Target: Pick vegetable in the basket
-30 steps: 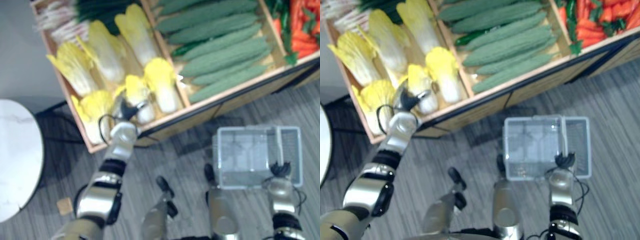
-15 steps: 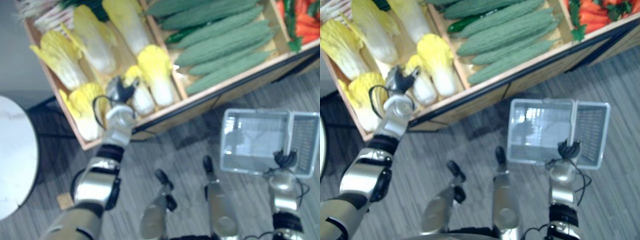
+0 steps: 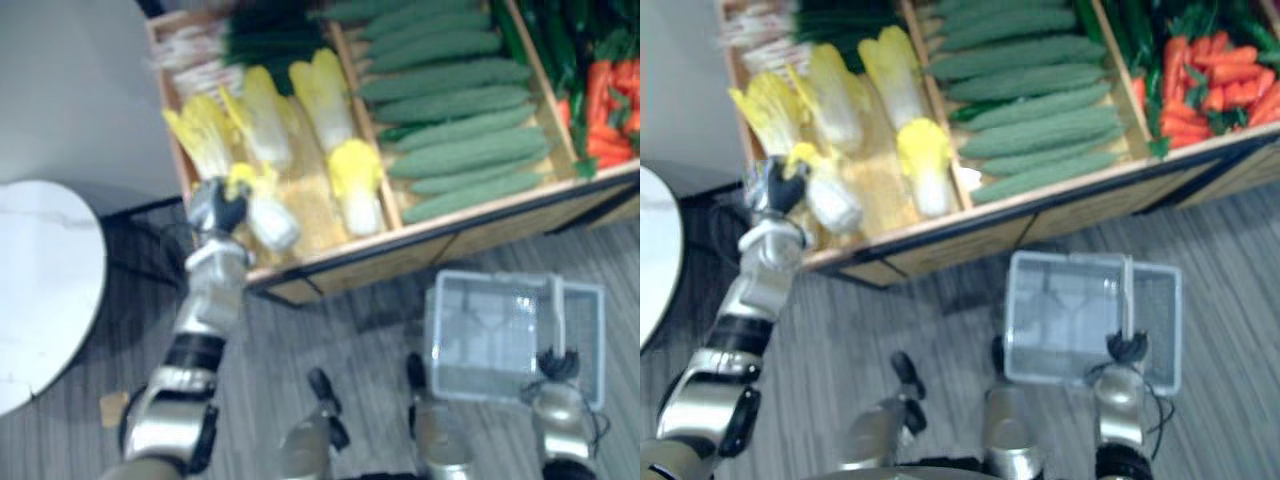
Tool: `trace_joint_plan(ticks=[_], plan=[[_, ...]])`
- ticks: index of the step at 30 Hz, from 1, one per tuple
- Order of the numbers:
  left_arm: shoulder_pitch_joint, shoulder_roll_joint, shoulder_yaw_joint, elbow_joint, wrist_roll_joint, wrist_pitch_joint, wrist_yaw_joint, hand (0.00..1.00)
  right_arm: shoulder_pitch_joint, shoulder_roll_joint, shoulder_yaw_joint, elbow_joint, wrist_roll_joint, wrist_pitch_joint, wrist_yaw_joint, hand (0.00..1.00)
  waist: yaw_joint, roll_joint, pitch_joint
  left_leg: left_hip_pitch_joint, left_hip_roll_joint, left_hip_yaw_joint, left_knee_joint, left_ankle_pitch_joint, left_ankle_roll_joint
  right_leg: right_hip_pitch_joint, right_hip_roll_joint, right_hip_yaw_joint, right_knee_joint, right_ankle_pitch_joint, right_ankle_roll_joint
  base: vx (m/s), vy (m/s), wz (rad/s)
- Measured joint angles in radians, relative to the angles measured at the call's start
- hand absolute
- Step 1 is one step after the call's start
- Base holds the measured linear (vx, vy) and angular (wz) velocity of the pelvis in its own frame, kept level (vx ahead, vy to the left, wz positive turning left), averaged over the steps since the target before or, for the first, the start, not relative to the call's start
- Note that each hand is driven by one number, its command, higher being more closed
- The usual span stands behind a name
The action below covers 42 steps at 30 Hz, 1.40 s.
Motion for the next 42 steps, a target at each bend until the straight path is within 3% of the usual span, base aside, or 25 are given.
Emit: trace_joint_plan(ticks=[6, 13, 15, 16, 17, 18, 19, 22, 23, 24, 26, 27, 28, 29, 30, 31, 32, 33, 34, 35, 36, 37, 38, 40, 42], plan=[[0.130, 0.026, 0.007, -0.249, 0.065, 0.004, 0.010, 1.00, 0.117, 0.045, -0.102, 0.036, 0.001, 0.007, 0.011, 1.00, 0.016, -0.031, -0.126, 0.031, -0.009, -0.044, -0.006, -0.007, -0.005, 0.059, -0.009, -0.043, -0.002, -0.020, 0.000, 0.04, 0.001, 0.23], [0.194, -0.076, -0.266, -0.278, 0.081, -0.090, 0.014, 1.00, 0.134, 0.114, -0.117, -0.011, 0.022, 0.007, 0.011, 1.00, -0.004, -0.073, -0.154, 0.030, -0.019, -0.010, 0.000, -0.010, -0.009, -0.003, -0.028, -0.024, 0.062, -0.052, -0.007, -0.05, 0.032, -0.14], [0.263, -0.115, -0.320, -0.273, 0.078, -0.112, -0.014, 1.00, 0.134, 0.134, -0.077, -0.042, 0.030, 0.007, 0.008, 1.00, -0.013, -0.080, -0.157, 0.044, -0.013, 0.067, 0.001, -0.009, -0.001, -0.035, -0.058, -0.123, 0.088, -0.082, -0.118, 0.00, 0.103, -1.22], [0.308, -0.142, -0.366, -0.257, 0.054, -0.126, -0.048, 1.00, 0.134, 0.145, -0.037, -0.088, 0.030, 0.007, 0.006, 1.00, -0.015, -0.078, -0.157, 0.065, 0.005, 0.157, 0.002, -0.022, 0.025, -0.061, -0.095, -0.266, 0.117, -0.109, -0.266, 0.03, 0.096, -1.30], [0.314, -0.148, -0.372, -0.251, 0.049, -0.127, -0.052, 1.00, 0.134, 0.147, -0.030, -0.096, 0.030, 0.007, 0.006, 1.00, -0.016, -0.078, -0.157, 0.068, 0.009, 0.174, 0.005, -0.026, 0.027, -0.063, -0.100, -0.291, 0.117, -0.115, -0.295, 0.03, 0.104, -1.79], [0.327, -0.180, -0.387, -0.212, 0.040, -0.138, -0.082, 1.00, 0.127, 0.149, 0.004, -0.126, 0.028, 0.007, 0.006, 1.00, -0.011, -0.069, -0.161, 0.070, 0.040, 0.250, 0.031, -0.056, 0.038, -0.072, -0.124, -0.403, 0.134, -0.153, -0.365, 0.02, 0.033, -1.82], [0.341, -0.206, -0.388, -0.184, 0.035, -0.144, -0.106, 1.00, 0.111, 0.151, 0.047, -0.133, 0.026, 0.007, 0.007, 1.00, -0.009, -0.086, -0.164, 0.093, 0.057, 0.354, 0.061, -0.072, 0.031, -0.107, -0.205, -0.548, 0.238, -0.151, -0.334, 0.03, 0.042, -2.18], [0.413, -0.223, -0.389, -0.141, -0.004, -0.157, -0.146, 1.00, 0.085, 0.146, 0.173, -0.132, 0.019, 0.007, 0.025, 1.00, 0.019, -0.121, -0.189, 0.183, 0.083, 0.590, 0.174, -0.154, -0.001, -0.080, -0.299, -0.812, 0.355, -0.147, -0.327, 0.13, -0.036, -2.50], [0.422, -0.242, -0.398, -0.096, -0.029, -0.166, -0.156, 1.00, 0.072, 0.138, 0.235, -0.132, 0.019, 0.006, 0.042, 1.00, 0.018, -0.114, -0.194, 0.206, 0.111, 0.667, 0.237, -0.190, -0.024, -0.075, -0.292, -0.837, 0.333, -0.102, -0.192, 0.19, -0.157, -2.40], [0.413, -0.257, -0.405, -0.060, -0.038, -0.166, -0.162, 1.00, 0.068, 0.135, 0.261, -0.134, 0.018, 0.006, 0.050, 1.00, 0.013, -0.098, -0.194, 0.207, 0.137, 0.688, 0.274, -0.210, -0.026, -0.087, -0.269, -0.818, 0.327, -0.095, -0.174, 0.18, -0.194, -1.71], [0.389, -0.310, -0.455, 0.037, -0.039, -0.166, -0.186, 1.00, 0.081, 0.127, 0.315, -0.145, 0.018, 0.006, 0.084, 1.00, -0.014, -0.065, -0.201, 0.205, 0.229, 0.711, 0.410, -0.239, -0.016, -0.121, -0.187, -0.738, 0.301, -0.099, -0.180, 0.14, -0.177, -1.25], [0.390, -0.340, -0.473, 0.070, -0.039, -0.166, -0.197, 1.00, 0.098, 0.121, 0.354, -0.162, 0.018, 0.006, 0.100, 1.00, -0.011, -0.053, -0.200, 0.207, 0.315, 0.678, 0.544, -0.248, 0.014, -0.129, -0.133, -0.678, 0.287, -0.113, -0.190, 0.13, -0.197, -1.84], [0.399, -0.359, -0.489, 0.095, -0.039, -0.169, -0.199, 1.00, 0.109, 0.106, 0.404, -0.167, 0.018, 0.007, 0.117, 1.00, -0.008, -0.038, -0.200, 0.200, 0.394, 0.585, 0.671, -0.237, 0.083, -0.123, -0.057, -0.608, 0.262, -0.120, -0.195, 0.12, -0.190, -1.96], [0.408, -0.371, -0.487, 0.099, -0.039, -0.169, -0.198, 1.00, 0.111, 0.097, 0.432, -0.168, 0.018, 0.007, 0.125, 1.00, -0.007, -0.032, -0.200, 0.185, 0.421, 0.508, 0.729, -0.221, 0.123, -0.117, -0.019, -0.572, 0.246, -0.124, -0.201, 0.09, -0.134, -1.94], [0.418, -0.383, -0.484, 0.109, -0.039, -0.176, -0.197, 1.00, 0.112, 0.082, 0.485, -0.171, 0.018, 0.006, 0.135, 1.00, -0.003, -0.022, -0.199, 0.146, 0.419, 0.350, 0.799, -0.249, 0.125, -0.110, 0.031, -0.511, 0.221, -0.124, -0.208, 0.10, -0.081, -2.07], [0.432, -0.389, -0.477, 0.110, -0.039, -0.180, -0.195, 1.00, 0.103, 0.064, 0.534, -0.170, 0.018, 0.005, 0.145, 1.00, 0.002, -0.020, -0.198, 0.083, 0.331, 0.142, 0.841, -0.328, 0.077, -0.110, 0.077, -0.428, 0.192, -0.123, -0.212, 0.15, -0.035, -2.74], [0.448, -0.390, -0.471, 0.109, -0.039, -0.181, -0.181, 1.00, 0.089, 0.044, 0.585, -0.171, 0.018, 0.004, 0.160, 1.00, 0.019, -0.016, -0.200, 0.025, 0.210, -0.014, 0.810, -0.356, 0.073, -0.101, 0.119, -0.346, 0.137, -0.123, -0.210, 0.21, -0.028, -2.57], [0.453, -0.400, -0.467, 0.107, -0.040, -0.184, -0.171, 1.00, 0.079, 0.036, 0.606, -0.174, 0.018, 0.003, 0.168, 1.00, 0.033, 0.001, -0.197, -0.003, 0.177, -0.069, 0.767, -0.317, 0.091, -0.108, 0.142, -0.325, 0.185, -0.116, -0.210, 0.33, -0.057, -2.48], [0.476, -0.390, -0.456, 0.095, -0.040, -0.185, -0.154, 1.00, 0.077, 0.036, 0.625, -0.173, 0.014, 0.003, 0.179, 1.00, 0.052, -0.009, -0.198, 0.007, 0.145, -0.121, 0.833, -0.291, 0.075, -0.097, 0.127, -0.268, 0.319, -0.215, -0.212, 0.39, -0.085, -1.75], [0.476, -0.396, -0.447, 0.098, -0.043, -0.178, -0.147, 1.00, 0.066, 0.042, 0.626, -0.174, -0.002, 0.006, 0.192, 1.00, 0.050, 0.021, -0.183, -0.009, 0.143, -0.181, 0.886, -0.346, 0.052, -0.053, 0.160, -0.240, 0.251, -0.235, -0.215, 0.36, -0.061, -1.29], [0.476, -0.401, -0.448, 0.093, -0.046, -0.178, -0.144, 1.00, 0.061, 0.042, 0.622, -0.174, -0.005, 0.007, 0.193, 1.00, 0.048, 0.026, -0.181, -0.029, 0.133, -0.195, 0.881, -0.397, 0.033, -0.043, 0.166, -0.234, 0.225, -0.229, -0.208, 0.27, 0.003, -0.54], [0.471, -0.410, -0.436, 0.085, -0.065, -0.178, -0.133, 1.00, 0.043, 0.045, 0.625, -0.174, -0.009, 0.008, 0.193, 1.00, 0.046, 0.014, -0.171, -0.067, 0.096, -0.199, 0.840, -0.460, 0.018, -0.028, 0.164, -0.184, 0.191, -0.205, -0.211, 0.18, 0.018, -0.22], [0.472, -0.413, -0.424, 0.083, -0.070, -0.178, -0.127, 1.00, 0.033, 0.049, 0.625, -0.175, -0.009, 0.008, 0.193, 1.00, 0.048, 0.007, -0.166, -0.083, 0.072, -0.203, 0.801, -0.469, 0.021, -0.012, 0.163, -0.157, 0.170, -0.205, -0.213, 0.22, 0.018, -0.25], [0.488, -0.411, -0.413, 0.049, -0.074, -0.172, -0.118, 1.00, 0.006, 0.052, 0.648, -0.199, -0.009, 0.009, 0.194, 1.00, 0.076, -0.018, -0.151, -0.143, -0.002, -0.227, 0.629, -0.454, 0.016, 0.054, 0.146, -0.093, 0.115, -0.207, -0.213, 0.22, 0.047, -0.47], [0.493, -0.410, -0.413, 0.023, -0.073, -0.167, -0.113, 1.00, -0.006, 0.051, 0.668, -0.227, -0.009, 0.008, 0.194, 1.00, 0.079, -0.017, -0.150, -0.188, -0.014, -0.218, 0.517, -0.401, 0.011, 0.092, 0.145, -0.087, 0.079, -0.210, -0.209, 0.22, 0.086, -0.42]])
